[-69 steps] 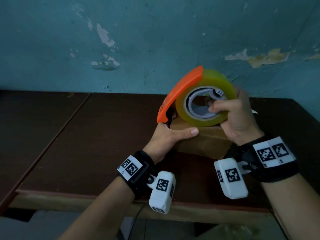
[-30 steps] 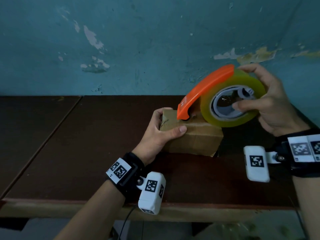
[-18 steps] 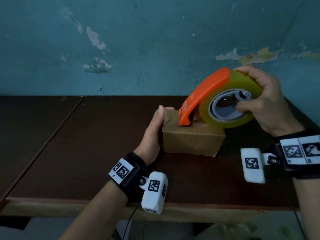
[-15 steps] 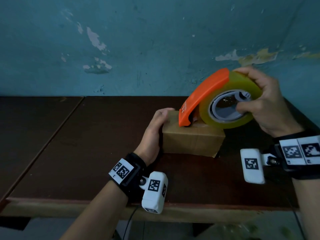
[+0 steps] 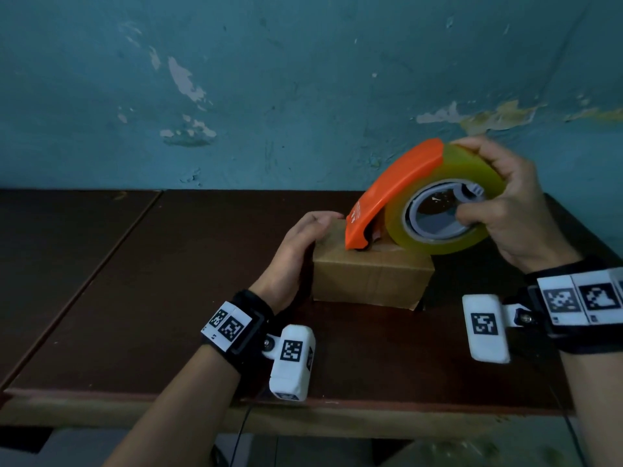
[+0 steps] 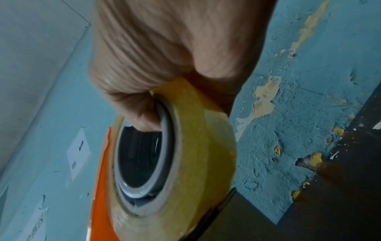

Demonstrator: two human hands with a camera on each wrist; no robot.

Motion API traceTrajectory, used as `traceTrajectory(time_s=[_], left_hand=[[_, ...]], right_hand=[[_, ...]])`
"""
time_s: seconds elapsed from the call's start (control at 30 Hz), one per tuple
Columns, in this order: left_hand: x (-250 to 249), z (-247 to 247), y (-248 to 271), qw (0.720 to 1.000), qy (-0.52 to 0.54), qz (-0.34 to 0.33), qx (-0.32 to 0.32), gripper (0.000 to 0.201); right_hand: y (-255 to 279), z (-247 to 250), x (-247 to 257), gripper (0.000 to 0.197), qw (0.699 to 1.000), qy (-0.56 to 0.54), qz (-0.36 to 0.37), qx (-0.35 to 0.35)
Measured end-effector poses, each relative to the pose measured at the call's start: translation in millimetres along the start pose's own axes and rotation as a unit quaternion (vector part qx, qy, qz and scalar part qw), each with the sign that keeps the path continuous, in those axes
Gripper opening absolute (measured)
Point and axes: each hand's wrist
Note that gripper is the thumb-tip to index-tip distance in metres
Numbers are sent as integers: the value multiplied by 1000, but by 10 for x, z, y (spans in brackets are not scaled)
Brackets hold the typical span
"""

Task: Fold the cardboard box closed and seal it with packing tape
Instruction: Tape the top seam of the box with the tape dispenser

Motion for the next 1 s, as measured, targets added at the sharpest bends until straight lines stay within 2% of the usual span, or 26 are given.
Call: traceTrajectory(time_s=[0.17,0.4,0.53,0.67,0.8,1.0], left_hand=[[8,-8,-5,1000,7,6,12,45],[15,-122,-66,999,2,13,-36,45],[-20,-123,-31,999,13,20,-26,35],[-25,-97,-22,1000,7,3,-10,36],[-10,-74,-31,1000,-2,-13,-19,41],[10,-69,-26,998,-28,-50,2,34]], right_hand=[[-6,-33,15,64,1000,-1,2,-6],[-10,-69,10,63,1000,-9,-3,2],[-13,-94,3,63,1000,-4,-1,2],[-17,-68,-4,64,1000,-11,-4,-6],[-8,-2,16,71,1000,-2,-7,-6],[32,106,10,90,999,0,-14,-29]])
Point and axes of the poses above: each hand's wrist, its own y-axis away from the middle knuckle, its own z-axis out of the back of the hand, x = y × z, and after that the axes turned 15 degrees about -y, right-handed
